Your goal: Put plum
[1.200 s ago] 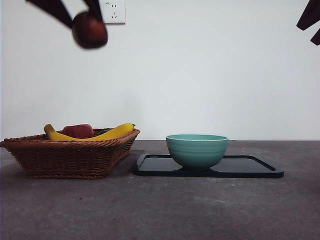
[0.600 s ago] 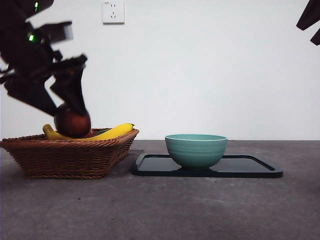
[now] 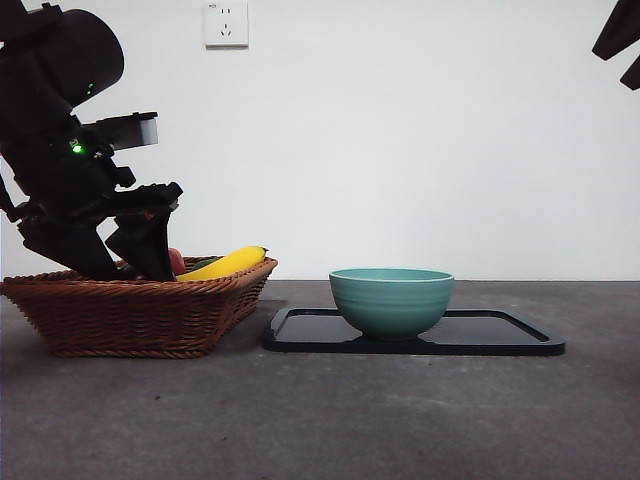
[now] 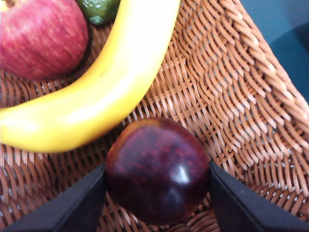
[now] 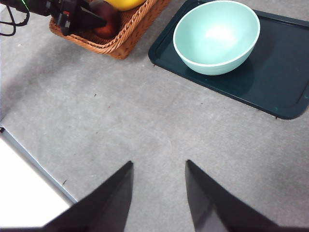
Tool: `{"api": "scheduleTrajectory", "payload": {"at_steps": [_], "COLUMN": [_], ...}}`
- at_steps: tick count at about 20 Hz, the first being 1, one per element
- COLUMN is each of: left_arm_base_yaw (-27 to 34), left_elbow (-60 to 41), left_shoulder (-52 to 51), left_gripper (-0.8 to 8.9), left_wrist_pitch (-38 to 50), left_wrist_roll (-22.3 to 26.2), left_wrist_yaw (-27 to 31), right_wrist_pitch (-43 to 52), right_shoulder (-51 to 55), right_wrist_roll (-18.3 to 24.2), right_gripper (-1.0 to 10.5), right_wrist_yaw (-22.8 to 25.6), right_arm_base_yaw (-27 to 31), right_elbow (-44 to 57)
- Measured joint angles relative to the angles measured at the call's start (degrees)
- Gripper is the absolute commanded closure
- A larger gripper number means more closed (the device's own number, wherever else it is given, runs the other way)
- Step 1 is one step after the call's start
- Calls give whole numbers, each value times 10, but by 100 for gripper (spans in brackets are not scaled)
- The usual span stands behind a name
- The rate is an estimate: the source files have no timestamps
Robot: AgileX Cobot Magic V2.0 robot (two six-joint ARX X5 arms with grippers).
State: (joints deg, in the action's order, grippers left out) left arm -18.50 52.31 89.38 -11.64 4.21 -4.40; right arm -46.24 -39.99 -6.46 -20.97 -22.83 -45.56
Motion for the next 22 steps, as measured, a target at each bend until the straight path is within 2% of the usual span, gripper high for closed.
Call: {"api": "scheduleTrajectory", "payload": {"at_steps": [2, 6, 14, 22], "left_arm_base_yaw": [0, 0, 0, -9], "left_elbow": [0, 0, 11, 21], "left_shoulder": [0, 0, -10, -127], "left_gripper": [524, 376, 376, 377], "left_wrist_pitch": [-1, 0, -4, -31], "left_wrist_roll": [0, 0, -5, -24], "left_wrist_yaw": [0, 0, 0, -16], "right_wrist_pitch": [0, 0, 0, 0], "right_shoulder": [0, 0, 0, 0], "right_wrist_roll": [0, 0, 0, 0], "right_gripper": [773, 773, 773, 773], "right_wrist_yaw": [0, 0, 0, 0], "right_arm_base_yaw": [0, 0, 0, 0], "right_elbow": [0, 0, 0, 0]}}
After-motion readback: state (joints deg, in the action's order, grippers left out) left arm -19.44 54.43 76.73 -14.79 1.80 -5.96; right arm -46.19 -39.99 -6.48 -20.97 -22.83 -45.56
